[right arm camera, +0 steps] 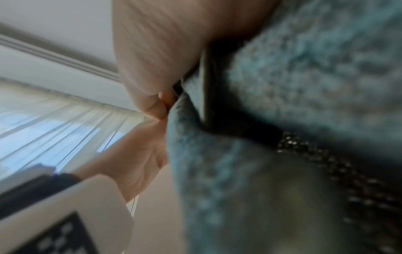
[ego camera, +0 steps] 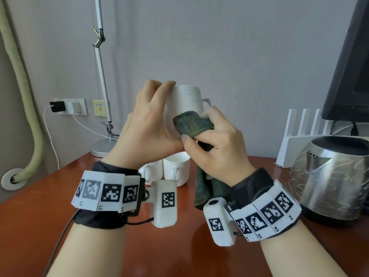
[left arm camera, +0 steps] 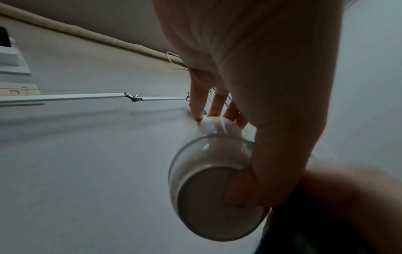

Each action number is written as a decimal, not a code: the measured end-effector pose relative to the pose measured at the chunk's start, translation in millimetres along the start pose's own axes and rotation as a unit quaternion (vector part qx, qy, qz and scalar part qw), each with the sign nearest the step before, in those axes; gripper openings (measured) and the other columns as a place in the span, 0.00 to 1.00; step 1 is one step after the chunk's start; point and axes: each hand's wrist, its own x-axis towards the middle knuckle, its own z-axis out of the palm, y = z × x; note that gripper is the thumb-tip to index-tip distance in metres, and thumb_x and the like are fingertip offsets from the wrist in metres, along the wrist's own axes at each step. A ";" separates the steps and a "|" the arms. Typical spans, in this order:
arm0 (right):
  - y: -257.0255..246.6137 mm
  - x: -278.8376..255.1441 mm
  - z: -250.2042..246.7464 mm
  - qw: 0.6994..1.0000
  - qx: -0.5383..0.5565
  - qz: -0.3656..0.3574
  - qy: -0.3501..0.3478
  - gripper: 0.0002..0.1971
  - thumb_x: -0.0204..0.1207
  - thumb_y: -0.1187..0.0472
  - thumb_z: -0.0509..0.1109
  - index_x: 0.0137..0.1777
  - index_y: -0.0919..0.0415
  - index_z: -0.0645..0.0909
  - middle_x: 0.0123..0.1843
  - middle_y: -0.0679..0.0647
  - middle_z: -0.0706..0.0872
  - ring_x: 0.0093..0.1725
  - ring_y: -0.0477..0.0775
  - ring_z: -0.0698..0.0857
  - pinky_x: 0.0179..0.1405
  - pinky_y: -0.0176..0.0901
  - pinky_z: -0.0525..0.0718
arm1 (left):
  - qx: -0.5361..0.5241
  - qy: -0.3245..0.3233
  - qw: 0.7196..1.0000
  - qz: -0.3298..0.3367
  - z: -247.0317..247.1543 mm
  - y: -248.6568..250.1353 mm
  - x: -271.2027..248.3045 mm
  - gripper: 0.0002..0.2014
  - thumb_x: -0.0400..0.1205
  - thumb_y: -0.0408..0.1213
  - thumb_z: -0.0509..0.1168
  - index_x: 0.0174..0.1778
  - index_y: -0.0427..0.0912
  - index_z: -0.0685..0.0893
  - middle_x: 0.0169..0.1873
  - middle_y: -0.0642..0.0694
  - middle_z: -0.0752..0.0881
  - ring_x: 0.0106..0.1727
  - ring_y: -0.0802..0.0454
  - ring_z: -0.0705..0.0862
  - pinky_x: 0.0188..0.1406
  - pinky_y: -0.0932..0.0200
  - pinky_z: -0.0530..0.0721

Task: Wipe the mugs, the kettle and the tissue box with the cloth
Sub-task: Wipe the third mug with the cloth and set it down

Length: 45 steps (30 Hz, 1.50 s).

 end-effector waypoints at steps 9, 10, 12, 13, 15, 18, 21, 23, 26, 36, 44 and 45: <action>28.6 -0.2 -13.7 0.994 0.019 0.081 0.066 0.21 0.78 0.54 0.68 0.23 0.61 0.78 0.36 0.43 0.67 0.31 0.49 0.72 0.26 0.50 0.73 | -0.011 -0.033 0.999 0.005 7.0 3.2 -1.9 0.46 0.60 0.55 0.69 0.75 0.39 0.71 0.60 0.48 0.70 0.62 0.47 0.75 0.45 0.38 0.85; 27.8 -1.4 -12.6 0.995 0.023 0.075 0.066 0.21 0.77 0.55 0.68 0.23 0.62 0.78 0.35 0.44 0.67 0.31 0.50 0.72 0.26 0.48 0.73 | -0.011 -0.028 1.000 0.006 6.4 1.3 -1.7 0.46 0.60 0.54 0.71 0.75 0.38 0.71 0.60 0.47 0.71 0.62 0.46 0.75 0.46 0.37 0.85; 23.4 -3.1 -9.2 0.996 0.027 0.062 0.055 0.19 0.75 0.58 0.69 0.23 0.64 0.79 0.36 0.40 0.67 0.30 0.47 0.70 0.27 0.41 0.68 | -0.004 -0.021 1.000 0.001 5.0 -2.6 -1.5 0.45 0.61 0.50 0.74 0.75 0.38 0.70 0.60 0.46 0.70 0.62 0.44 0.75 0.46 0.36 0.84; 20.5 -3.5 -7.2 0.997 0.027 0.054 0.045 0.18 0.74 0.58 0.69 0.24 0.64 0.79 0.37 0.37 0.66 0.30 0.45 0.69 0.28 0.38 0.67 | -0.001 -0.020 1.000 -0.004 4.6 -3.8 -1.8 0.46 0.60 0.49 0.75 0.75 0.38 0.70 0.60 0.46 0.70 0.62 0.44 0.75 0.47 0.35 0.84; 16.1 -3.3 -4.6 0.999 0.021 0.038 0.029 0.17 0.74 0.58 0.69 0.25 0.65 0.81 0.39 0.34 0.67 0.31 0.40 0.68 0.29 0.36 0.67 | -0.002 -0.026 1.000 -0.009 4.2 -4.3 -2.4 0.46 0.60 0.49 0.74 0.75 0.38 0.71 0.60 0.49 0.69 0.62 0.44 0.75 0.47 0.35 0.84; 15.5 -1.3 -6.1 0.999 -0.017 0.040 0.033 0.19 0.77 0.55 0.68 0.27 0.63 0.82 0.38 0.45 0.72 0.30 0.44 0.72 0.26 0.39 0.69 | -0.020 -0.055 0.998 -0.001 6.7 -1.4 -3.3 0.48 0.59 0.54 0.72 0.76 0.37 0.71 0.60 0.50 0.69 0.63 0.47 0.74 0.50 0.36 0.84; 18.0 0.1 -9.1 0.996 -0.023 0.068 0.062 0.21 0.78 0.54 0.68 0.25 0.62 0.79 0.37 0.49 0.69 0.30 0.46 0.70 0.26 0.40 0.69 | -0.033 -0.078 0.996 0.003 9.3 1.5 -3.6 0.50 0.58 0.56 0.71 0.77 0.37 0.70 0.63 0.45 0.71 0.65 0.49 0.73 0.53 0.37 0.83; 17.5 -1.2 -8.8 0.993 -0.025 0.074 0.085 0.20 0.76 0.57 0.69 0.23 0.62 0.76 0.37 0.48 0.68 0.30 0.47 0.69 0.26 0.40 0.68 | -0.033 -0.083 0.996 -0.001 10.3 3.4 -3.4 0.50 0.59 0.54 0.73 0.77 0.37 0.70 0.64 0.45 0.71 0.65 0.50 0.72 0.53 0.37 0.83; 11.1 -4.6 -5.1 0.995 -0.009 0.046 0.085 0.18 0.72 0.61 0.69 0.21 0.64 0.73 0.37 0.48 0.68 0.28 0.51 0.69 0.24 0.40 0.67 | -0.033 -0.082 0.996 -0.005 10.7 1.7 -2.8 0.48 0.59 0.49 0.73 0.77 0.36 0.70 0.64 0.43 0.71 0.65 0.48 0.72 0.53 0.36 0.83; 15.6 -5.7 -1.1 0.987 -0.046 0.127 0.090 0.20 0.77 0.53 0.66 0.25 0.61 0.79 0.34 0.45 0.67 0.29 0.45 0.69 0.28 0.38 0.65 | -0.047 -0.124 0.991 0.004 20.8 5.5 -4.8 0.50 0.58 0.55 0.67 0.77 0.37 0.69 0.64 0.44 0.70 0.65 0.47 0.73 0.52 0.36 0.84; 4.5 -6.7 2.7 0.990 -0.087 0.080 0.079 0.18 0.73 0.58 0.70 0.23 0.63 0.77 0.35 0.46 0.67 0.27 0.48 0.67 0.22 0.37 0.63 | -0.031 -0.106 0.994 -0.005 19.0 3.7 -4.5 0.49 0.58 0.52 0.68 0.77 0.35 0.69 0.65 0.42 0.71 0.65 0.47 0.73 0.47 0.37 0.85; 4.9 -5.4 1.7 0.988 -0.098 0.085 0.080 0.18 0.74 0.57 0.70 0.24 0.62 0.78 0.35 0.46 0.68 0.28 0.47 0.68 0.22 0.37 0.63 | -0.034 -0.109 0.993 0.002 20.5 4.8 -4.2 0.49 0.58 0.52 0.68 0.77 0.35 0.69 0.65 0.42 0.71 0.65 0.47 0.73 0.47 0.37 0.85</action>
